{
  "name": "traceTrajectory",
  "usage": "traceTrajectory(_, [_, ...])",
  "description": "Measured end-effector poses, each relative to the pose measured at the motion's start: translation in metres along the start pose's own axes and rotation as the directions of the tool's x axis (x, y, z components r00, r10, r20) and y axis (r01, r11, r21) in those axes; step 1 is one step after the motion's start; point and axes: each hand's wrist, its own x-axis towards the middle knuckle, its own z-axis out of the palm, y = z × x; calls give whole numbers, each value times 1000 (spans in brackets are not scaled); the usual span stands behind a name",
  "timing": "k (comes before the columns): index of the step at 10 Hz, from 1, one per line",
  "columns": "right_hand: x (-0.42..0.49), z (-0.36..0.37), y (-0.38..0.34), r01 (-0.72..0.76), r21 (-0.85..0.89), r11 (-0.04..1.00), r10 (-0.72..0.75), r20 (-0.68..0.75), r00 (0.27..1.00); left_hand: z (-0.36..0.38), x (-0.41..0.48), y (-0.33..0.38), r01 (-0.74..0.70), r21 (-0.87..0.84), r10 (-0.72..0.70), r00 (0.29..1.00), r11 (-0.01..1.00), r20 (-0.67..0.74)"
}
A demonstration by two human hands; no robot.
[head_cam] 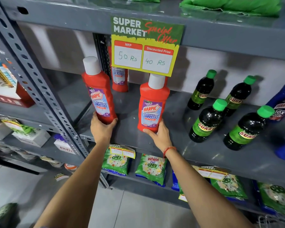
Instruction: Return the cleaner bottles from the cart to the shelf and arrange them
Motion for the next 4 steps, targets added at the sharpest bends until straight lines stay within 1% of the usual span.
traceTrajectory(2, [-10, -9, -5, 1, -31, 1000, -3, -53, 999, -4, -9, 5, 14, 17, -14, 999, 1000, 41])
traceTrajectory(3, [-29, -22, -5, 6, -25, 1000, -9, -130, 992, -10, -22, 6, 0, 14, -1, 999, 1000, 38])
traceTrajectory(4, [-62, -53, -21, 43, 5, 999, -40, -214, 976, -15, -50, 12, -65, 17, 64, 997, 998, 32])
